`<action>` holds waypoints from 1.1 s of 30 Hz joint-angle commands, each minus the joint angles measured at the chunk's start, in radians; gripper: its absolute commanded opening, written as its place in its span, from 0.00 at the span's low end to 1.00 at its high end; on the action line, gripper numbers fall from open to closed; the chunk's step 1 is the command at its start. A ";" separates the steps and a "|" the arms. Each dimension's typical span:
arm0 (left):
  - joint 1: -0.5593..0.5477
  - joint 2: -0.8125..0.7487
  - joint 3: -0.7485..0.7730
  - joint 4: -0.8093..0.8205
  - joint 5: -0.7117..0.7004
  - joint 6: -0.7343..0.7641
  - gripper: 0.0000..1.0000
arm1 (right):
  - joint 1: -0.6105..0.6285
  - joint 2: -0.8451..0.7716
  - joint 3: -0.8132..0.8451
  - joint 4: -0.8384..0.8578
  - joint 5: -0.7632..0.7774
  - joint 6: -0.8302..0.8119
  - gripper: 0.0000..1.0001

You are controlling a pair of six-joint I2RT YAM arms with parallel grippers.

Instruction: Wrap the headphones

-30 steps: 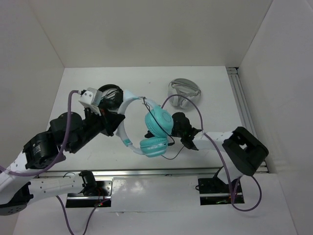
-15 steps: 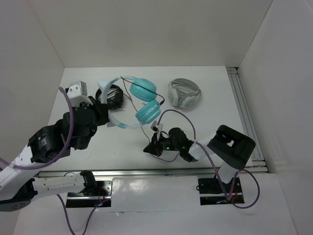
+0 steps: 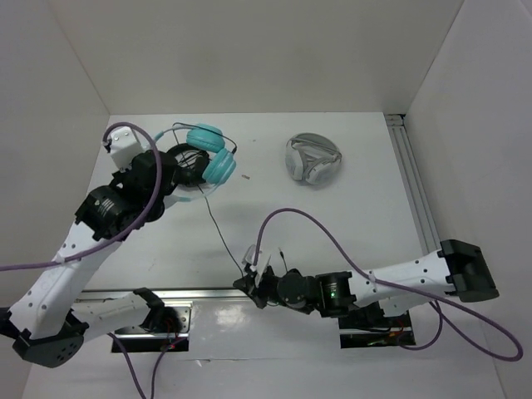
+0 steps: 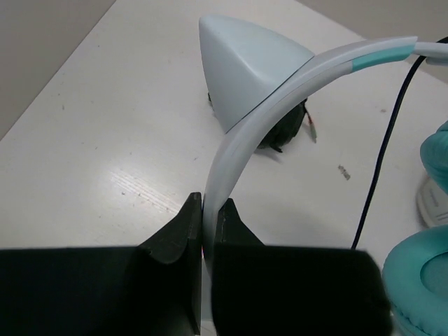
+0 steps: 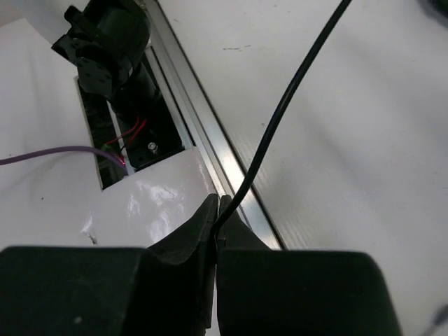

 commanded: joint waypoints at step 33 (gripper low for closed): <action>-0.333 0.118 -0.306 0.144 0.522 0.465 0.00 | -0.382 -0.087 0.558 -0.689 0.384 -0.402 0.00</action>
